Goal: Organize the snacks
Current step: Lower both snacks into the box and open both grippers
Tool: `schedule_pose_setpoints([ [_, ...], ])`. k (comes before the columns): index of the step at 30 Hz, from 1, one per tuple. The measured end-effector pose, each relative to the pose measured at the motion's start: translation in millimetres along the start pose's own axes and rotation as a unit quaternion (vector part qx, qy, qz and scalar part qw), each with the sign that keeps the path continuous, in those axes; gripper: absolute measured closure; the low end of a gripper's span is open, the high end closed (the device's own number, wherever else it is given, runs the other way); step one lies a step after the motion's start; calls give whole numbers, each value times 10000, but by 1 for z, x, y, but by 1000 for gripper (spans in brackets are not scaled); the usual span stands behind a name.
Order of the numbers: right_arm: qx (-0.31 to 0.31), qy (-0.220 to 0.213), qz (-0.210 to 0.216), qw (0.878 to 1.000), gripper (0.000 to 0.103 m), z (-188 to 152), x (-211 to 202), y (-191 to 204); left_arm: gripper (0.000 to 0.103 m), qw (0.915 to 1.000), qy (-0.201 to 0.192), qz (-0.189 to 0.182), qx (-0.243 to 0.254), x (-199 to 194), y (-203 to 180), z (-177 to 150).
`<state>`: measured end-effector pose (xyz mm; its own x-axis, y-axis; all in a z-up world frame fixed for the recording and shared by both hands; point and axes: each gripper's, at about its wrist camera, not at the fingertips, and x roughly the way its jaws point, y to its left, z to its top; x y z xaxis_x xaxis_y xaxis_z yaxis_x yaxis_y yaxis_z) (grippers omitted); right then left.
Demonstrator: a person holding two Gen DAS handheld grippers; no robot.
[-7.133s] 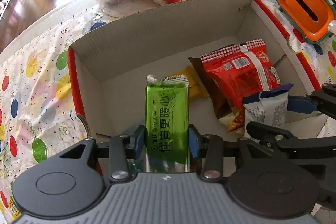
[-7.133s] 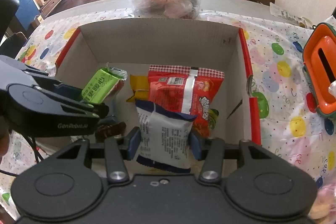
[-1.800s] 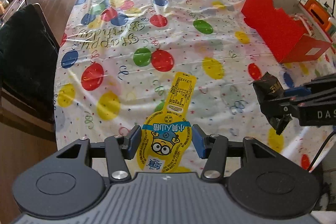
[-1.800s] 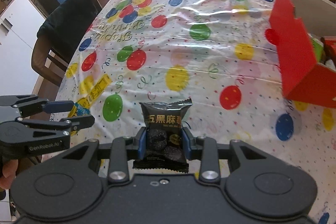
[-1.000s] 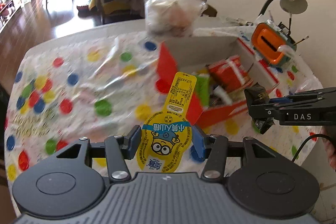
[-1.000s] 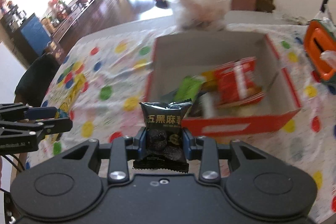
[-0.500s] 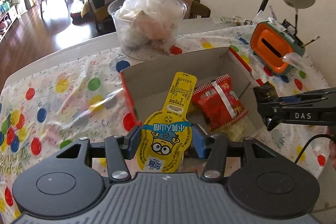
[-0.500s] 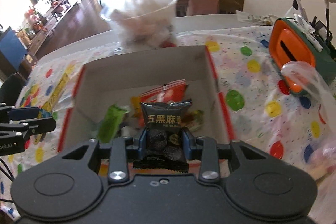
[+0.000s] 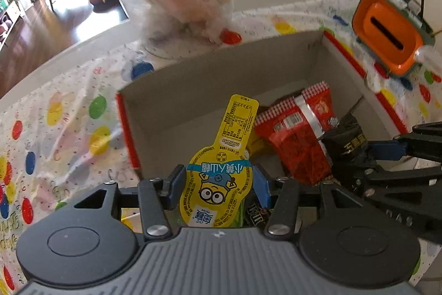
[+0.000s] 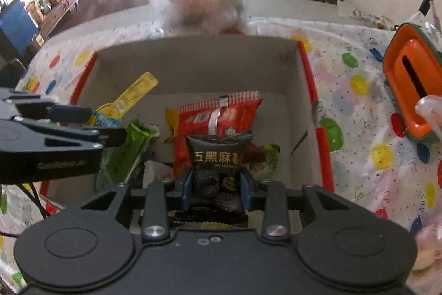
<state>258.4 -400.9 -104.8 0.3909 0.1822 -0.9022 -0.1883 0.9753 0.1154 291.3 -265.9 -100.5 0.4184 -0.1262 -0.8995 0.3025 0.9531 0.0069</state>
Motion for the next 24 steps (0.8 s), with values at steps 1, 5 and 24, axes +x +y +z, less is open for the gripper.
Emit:
schedule_pose_setpoints([
  [1,-6,19,-22,10000,70,-1,2,0,52,10000,66,14,21,4,-2,0],
  [5,12,70,9,10000,70,-3,5,-1,52,9997,219,68,120,17,-8,-1],
  [24,397,-251,155,9988,53,-15,-14,-6,41,10000,-67,-7,-55,-6,-2,-16],
])
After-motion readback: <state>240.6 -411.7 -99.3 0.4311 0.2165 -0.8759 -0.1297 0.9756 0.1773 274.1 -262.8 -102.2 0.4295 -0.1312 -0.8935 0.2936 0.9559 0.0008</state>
